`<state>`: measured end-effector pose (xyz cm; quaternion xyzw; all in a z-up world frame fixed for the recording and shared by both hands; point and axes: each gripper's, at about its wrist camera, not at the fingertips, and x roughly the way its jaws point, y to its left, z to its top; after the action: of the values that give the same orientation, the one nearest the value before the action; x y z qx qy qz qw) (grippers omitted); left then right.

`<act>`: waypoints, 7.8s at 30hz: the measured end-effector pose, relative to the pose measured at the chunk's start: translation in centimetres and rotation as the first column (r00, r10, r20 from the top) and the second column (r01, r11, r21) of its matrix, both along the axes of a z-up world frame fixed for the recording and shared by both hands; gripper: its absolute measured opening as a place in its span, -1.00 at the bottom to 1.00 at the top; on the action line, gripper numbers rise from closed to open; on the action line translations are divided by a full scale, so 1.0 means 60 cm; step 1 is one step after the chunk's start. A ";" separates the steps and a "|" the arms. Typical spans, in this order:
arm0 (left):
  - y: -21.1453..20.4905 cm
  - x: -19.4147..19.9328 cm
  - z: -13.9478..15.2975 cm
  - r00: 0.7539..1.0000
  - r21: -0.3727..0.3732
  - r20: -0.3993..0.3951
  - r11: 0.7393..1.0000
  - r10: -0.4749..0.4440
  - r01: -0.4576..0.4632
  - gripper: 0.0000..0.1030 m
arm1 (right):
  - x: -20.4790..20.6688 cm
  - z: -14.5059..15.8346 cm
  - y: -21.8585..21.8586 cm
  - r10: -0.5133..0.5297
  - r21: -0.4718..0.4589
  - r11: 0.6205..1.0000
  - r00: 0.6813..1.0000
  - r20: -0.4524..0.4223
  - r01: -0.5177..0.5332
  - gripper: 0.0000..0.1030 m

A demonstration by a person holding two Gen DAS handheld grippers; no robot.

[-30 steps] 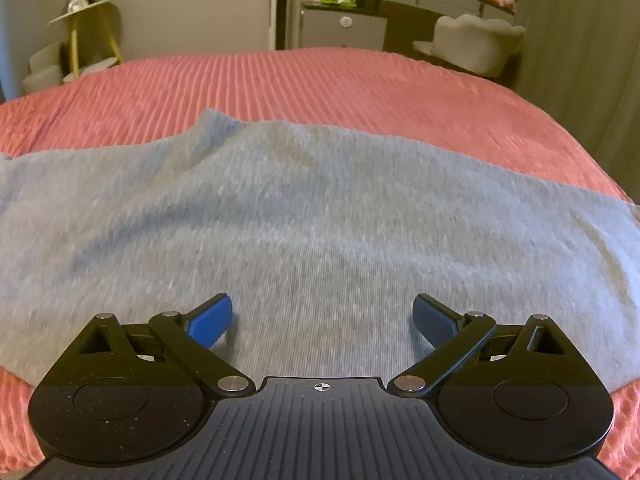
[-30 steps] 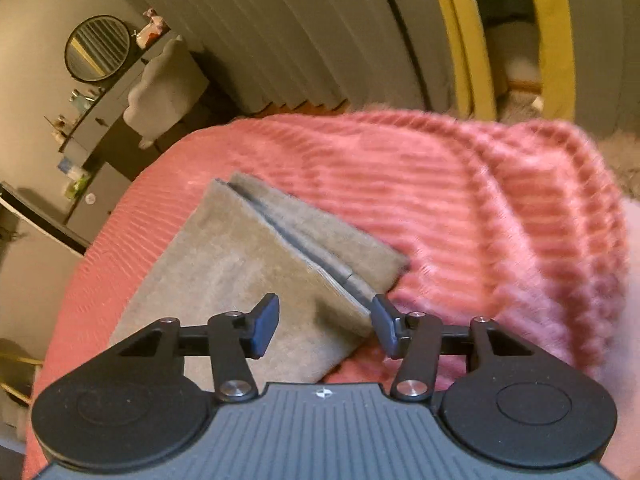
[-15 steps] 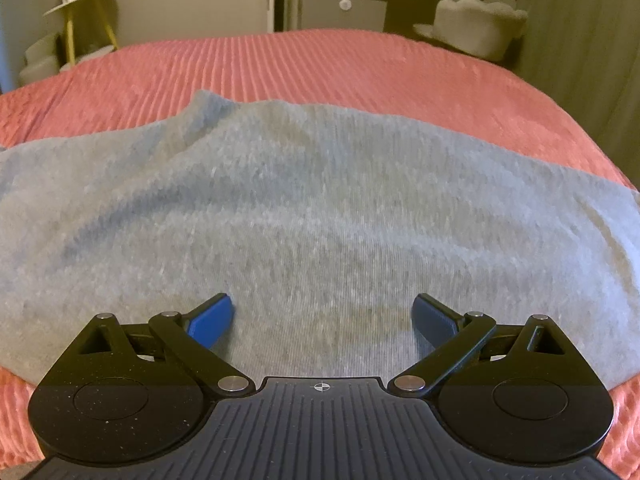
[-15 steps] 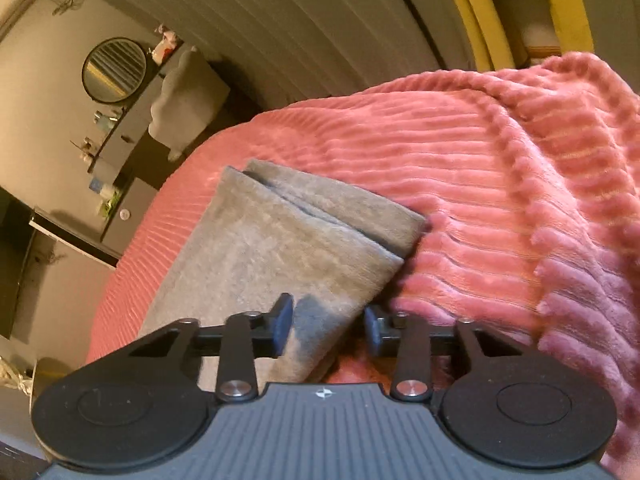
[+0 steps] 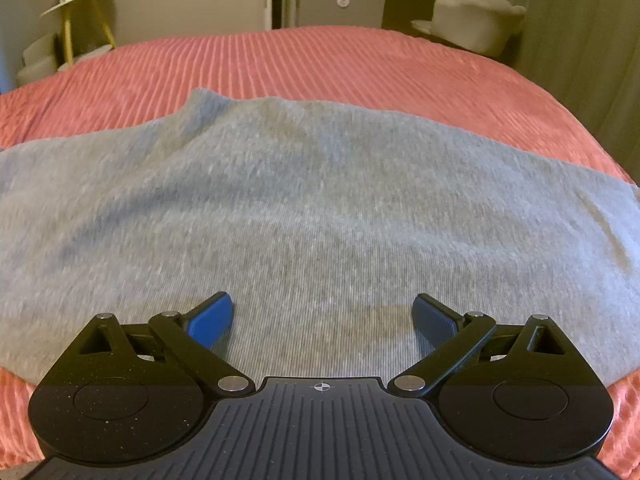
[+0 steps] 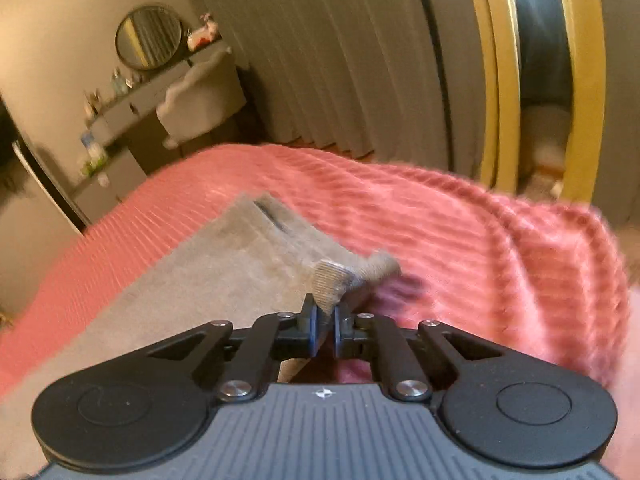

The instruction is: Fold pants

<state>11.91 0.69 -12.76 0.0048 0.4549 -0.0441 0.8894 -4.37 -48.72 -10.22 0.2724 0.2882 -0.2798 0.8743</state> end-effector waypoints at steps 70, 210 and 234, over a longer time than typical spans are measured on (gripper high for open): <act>-0.004 -0.003 -0.006 0.999 0.008 -0.033 1.000 -0.025 0.026 0.96 | -0.033 -0.147 0.020 -0.366 0.657 0.745 0.893 0.260 0.114 0.28; 0.123 -0.006 0.016 0.973 -0.275 -0.225 0.956 0.040 -0.103 0.13 | 0.073 -0.090 0.386 0.077 0.662 0.667 0.915 0.395 -0.342 0.87; 0.192 -0.011 0.044 0.973 -0.437 -0.184 0.875 0.139 -0.208 0.44 | 0.025 -0.025 0.359 0.149 0.441 0.865 0.961 0.231 -0.240 0.70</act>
<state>11.26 12.18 -10.12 -0.2468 0.4950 -0.0689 0.8303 -2.89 -27.20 -11.70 0.4684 0.2883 -0.0856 0.8307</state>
